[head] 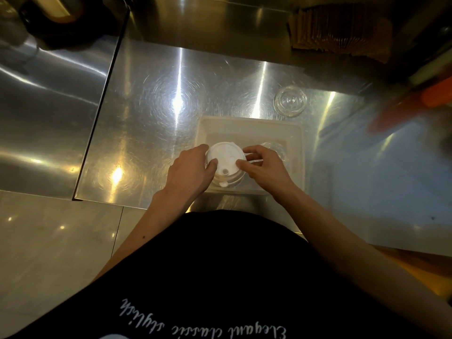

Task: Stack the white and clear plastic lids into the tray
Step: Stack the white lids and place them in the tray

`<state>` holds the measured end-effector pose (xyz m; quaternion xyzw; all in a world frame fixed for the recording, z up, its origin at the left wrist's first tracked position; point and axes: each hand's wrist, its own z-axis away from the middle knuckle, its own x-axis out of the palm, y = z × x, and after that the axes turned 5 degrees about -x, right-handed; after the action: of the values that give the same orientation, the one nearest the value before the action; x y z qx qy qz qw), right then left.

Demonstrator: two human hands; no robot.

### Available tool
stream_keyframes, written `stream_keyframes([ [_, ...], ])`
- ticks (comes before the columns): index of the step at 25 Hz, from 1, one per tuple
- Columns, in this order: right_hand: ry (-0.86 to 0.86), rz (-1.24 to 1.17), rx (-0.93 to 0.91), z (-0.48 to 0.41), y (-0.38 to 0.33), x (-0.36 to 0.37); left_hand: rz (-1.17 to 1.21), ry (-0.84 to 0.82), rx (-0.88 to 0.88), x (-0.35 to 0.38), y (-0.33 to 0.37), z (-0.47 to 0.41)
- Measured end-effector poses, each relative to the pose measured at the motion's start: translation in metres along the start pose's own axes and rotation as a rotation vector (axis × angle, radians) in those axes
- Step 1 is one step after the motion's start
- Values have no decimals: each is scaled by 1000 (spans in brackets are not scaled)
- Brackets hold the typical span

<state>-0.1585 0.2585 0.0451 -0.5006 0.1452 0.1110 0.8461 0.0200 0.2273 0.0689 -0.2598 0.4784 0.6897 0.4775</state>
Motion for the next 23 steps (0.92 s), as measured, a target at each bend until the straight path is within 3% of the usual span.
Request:
stream_keyframes([
  [13,40,56,-47,-5,-2,-6,77,11,0,1,-5,-2],
  [23,82,102,-101,-7,-7,-13,143,115,121,-3,4,-8],
])
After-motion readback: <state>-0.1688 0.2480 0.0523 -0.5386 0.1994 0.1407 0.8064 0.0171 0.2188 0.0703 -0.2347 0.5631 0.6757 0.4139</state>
